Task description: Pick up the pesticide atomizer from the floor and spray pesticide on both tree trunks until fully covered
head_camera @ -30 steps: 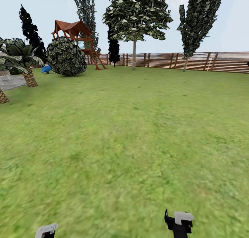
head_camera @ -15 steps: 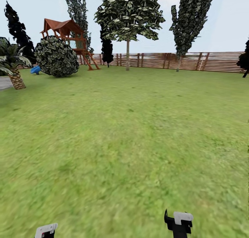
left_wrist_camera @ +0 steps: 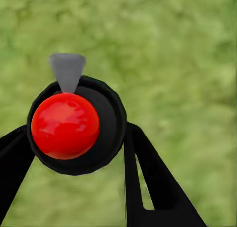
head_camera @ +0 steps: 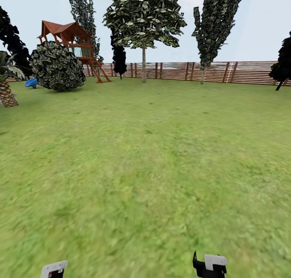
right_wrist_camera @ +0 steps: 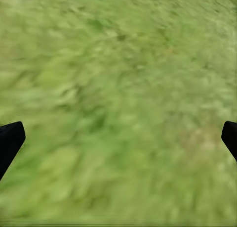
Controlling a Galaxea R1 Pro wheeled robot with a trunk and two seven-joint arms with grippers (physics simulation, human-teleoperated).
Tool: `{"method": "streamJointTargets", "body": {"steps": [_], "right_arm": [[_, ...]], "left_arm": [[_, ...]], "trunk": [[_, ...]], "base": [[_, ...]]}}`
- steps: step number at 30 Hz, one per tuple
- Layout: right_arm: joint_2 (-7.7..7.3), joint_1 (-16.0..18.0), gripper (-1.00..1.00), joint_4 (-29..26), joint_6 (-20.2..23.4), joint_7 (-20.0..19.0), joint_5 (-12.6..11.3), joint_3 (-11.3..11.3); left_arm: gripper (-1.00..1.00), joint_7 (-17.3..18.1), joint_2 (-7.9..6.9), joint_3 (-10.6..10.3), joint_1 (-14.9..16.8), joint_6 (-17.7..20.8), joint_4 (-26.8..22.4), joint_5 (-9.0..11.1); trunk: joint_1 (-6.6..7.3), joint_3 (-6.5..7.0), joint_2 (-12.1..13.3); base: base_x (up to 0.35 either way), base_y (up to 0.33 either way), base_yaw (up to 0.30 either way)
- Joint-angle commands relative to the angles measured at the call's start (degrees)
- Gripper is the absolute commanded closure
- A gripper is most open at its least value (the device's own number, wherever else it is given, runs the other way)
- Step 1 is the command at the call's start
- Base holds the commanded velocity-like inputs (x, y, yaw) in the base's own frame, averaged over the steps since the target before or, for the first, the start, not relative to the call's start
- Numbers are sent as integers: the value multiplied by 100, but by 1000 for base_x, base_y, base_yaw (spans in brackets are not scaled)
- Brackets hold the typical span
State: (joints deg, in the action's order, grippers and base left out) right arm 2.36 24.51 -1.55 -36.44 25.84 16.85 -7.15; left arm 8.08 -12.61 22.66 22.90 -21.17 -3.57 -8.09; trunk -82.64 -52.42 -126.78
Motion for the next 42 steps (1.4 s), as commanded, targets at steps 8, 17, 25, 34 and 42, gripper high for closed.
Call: {"method": "streamJointTargets", "body": {"steps": [8,17,25,34,42], "right_arm": [[-6,-279,-100,6,-4,28,64,-40],[-15,-315,-100,6,-3,32,64,-40],[-16,-320,-100,6,-3,33,64,-40],[-15,-322,-100,6,-3,34,64,-40],[-15,-320,-100,6,-3,34,64,-40]], "left_arm": [[100,18,4,54,4,-19,5,-53],[100,19,4,54,4,-19,5,-57],[100,19,4,47,4,-19,6,-60],[100,19,4,53,4,-19,6,-59],[100,19,4,46,4,-19,13,-61]], "trunk": [[-3,-5,-2],[-3,-5,-2],[-3,-5,-2],[-3,-5,-2],[-3,-5,-2]], "base": [[338,0,0],[338,0,0],[338,0,0],[338,0,0],[338,0,0]]}}
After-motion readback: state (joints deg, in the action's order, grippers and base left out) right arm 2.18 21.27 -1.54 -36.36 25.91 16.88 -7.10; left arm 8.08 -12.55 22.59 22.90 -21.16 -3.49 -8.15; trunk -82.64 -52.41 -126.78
